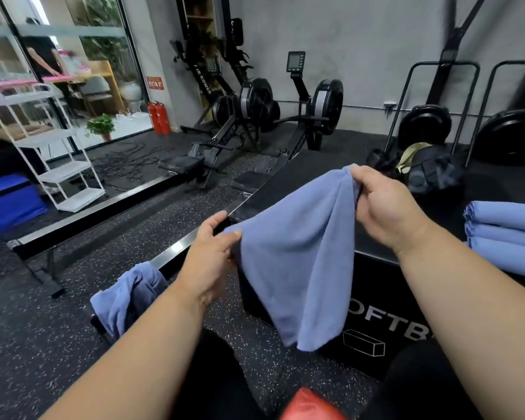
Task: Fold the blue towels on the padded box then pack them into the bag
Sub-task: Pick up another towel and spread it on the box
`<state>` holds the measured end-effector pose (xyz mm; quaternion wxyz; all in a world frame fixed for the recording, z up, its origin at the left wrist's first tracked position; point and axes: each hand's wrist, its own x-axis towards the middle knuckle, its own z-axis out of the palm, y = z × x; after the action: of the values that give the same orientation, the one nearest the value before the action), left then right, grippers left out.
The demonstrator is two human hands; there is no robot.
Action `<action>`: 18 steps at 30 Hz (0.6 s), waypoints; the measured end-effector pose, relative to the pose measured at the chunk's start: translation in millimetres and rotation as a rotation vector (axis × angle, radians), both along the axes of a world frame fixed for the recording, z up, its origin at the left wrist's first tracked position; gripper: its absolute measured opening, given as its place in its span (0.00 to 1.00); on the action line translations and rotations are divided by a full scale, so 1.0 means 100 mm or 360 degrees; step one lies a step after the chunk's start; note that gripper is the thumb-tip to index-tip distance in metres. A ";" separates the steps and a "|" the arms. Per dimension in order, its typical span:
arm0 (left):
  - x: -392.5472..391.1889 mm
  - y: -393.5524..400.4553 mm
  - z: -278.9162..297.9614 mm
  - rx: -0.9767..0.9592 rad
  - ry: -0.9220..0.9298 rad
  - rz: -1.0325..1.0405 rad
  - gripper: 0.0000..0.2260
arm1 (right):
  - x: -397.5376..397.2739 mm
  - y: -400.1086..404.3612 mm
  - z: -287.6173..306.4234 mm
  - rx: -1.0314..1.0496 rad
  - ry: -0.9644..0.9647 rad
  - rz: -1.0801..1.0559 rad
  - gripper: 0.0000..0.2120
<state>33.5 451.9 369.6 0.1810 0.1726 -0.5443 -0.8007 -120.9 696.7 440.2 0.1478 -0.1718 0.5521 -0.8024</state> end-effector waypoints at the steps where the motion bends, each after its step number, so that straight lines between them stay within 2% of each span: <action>1: 0.00 -0.07 0.06 0.0012 0.0021 0.0035 0.22 | -0.02 0.04 -0.03 0.0156 0.0081 -0.0111 0.13; 3: 0.00 -0.18 0.18 0.0004 0.0006 0.0066 0.21 | -0.02 0.12 -0.10 0.0403 0.0215 -0.0299 0.13; 5: 0.01 -0.24 0.30 0.0056 0.0005 -0.0035 0.22 | -0.06 0.21 -0.17 0.0494 0.0278 -0.0403 0.16; 7: 0.05 -0.22 0.44 0.0118 0.0052 -0.0198 0.24 | -0.08 0.28 -0.22 0.0546 0.0304 -0.0440 0.18; 10: 0.07 -0.10 0.60 0.0278 0.0152 -0.0439 0.29 | -0.08 0.31 -0.26 0.0690 0.0392 -0.0432 0.12; 12: 0.04 -0.03 0.69 0.0264 0.0144 -0.0646 0.33 | -0.04 0.30 -0.26 0.0797 0.0499 -0.0367 0.14; 15: -0.04 0.11 0.82 -0.0016 0.0062 -0.0863 0.34 | 0.00 0.31 -0.24 0.0876 0.0535 -0.0357 0.12; 18: -0.17 0.20 0.88 -0.0684 -0.0037 -0.0730 0.31 | -0.04 0.39 -0.24 0.0787 0.0486 -0.0427 0.09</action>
<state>16.5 472.0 457.5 0.0218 0.0122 -0.7280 -0.6852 -124.5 736.1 416.7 -0.0065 -0.1748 0.7639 -0.6211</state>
